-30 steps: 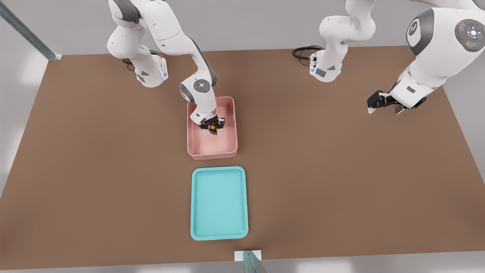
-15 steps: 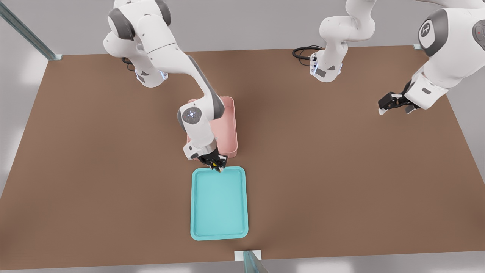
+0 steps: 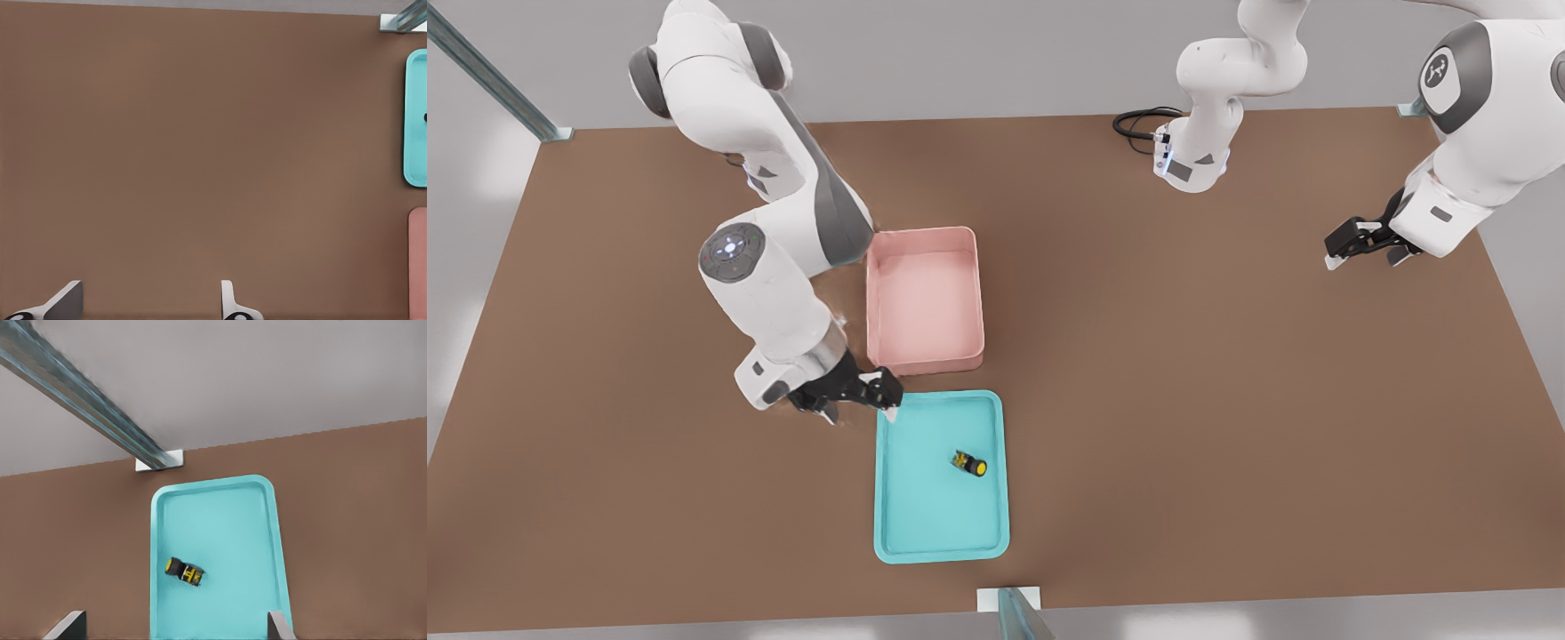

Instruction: The left arm remains still, and the right arm places the button from the box into the tray

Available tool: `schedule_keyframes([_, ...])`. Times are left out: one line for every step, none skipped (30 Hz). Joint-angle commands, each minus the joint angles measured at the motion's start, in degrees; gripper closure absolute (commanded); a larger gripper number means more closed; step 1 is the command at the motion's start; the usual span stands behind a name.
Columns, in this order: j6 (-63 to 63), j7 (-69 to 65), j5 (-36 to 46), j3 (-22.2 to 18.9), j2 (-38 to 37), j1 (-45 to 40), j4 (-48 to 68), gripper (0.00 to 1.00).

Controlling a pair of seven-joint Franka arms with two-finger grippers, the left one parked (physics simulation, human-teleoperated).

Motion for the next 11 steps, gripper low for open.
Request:
schedule_keyframes([-33.2,-34.2,-9.3,1.5,-4.2,-8.2,-0.1,0.00])
schedule_keyframes([-33.8,-38.3,-9.1,1.5,-5.5,-13.5,-0.4,0.00])
schedule_keyframes([-30.9,-38.4,-8.6,1.3,-5.4,-14.3,0.0,0.00])
schedule_keyframes([-30.1,-38.1,-7.4,1.6,-5.1,-17.0,0.2,0.00])
schedule_keyframes([-29.6,-38.1,-7.2,1.6,-5.0,-17.1,0.1,0.00])
schedule_keyframes([-29.6,-38.3,-7.2,1.6,-5.0,-17.2,-0.3,0.00])
schedule_keyframes([-29.5,-38.1,-7.3,1.6,-4.9,-17.2,0.0,0.00])
schedule_keyframes([-28.2,-38.6,-7.3,1.6,-4.3,-17.3,0.4,0.00])
schedule_keyframes([-28.2,-38.6,-7.3,1.6,-4.2,-17.3,0.5,0.00])
schedule_keyframes([-28.2,-38.6,-7.3,1.6,-4.2,-17.3,0.5,0.00])
schedule_keyframes([-28.2,-38.6,-7.3,1.6,-4.3,-17.3,0.5,0.00])
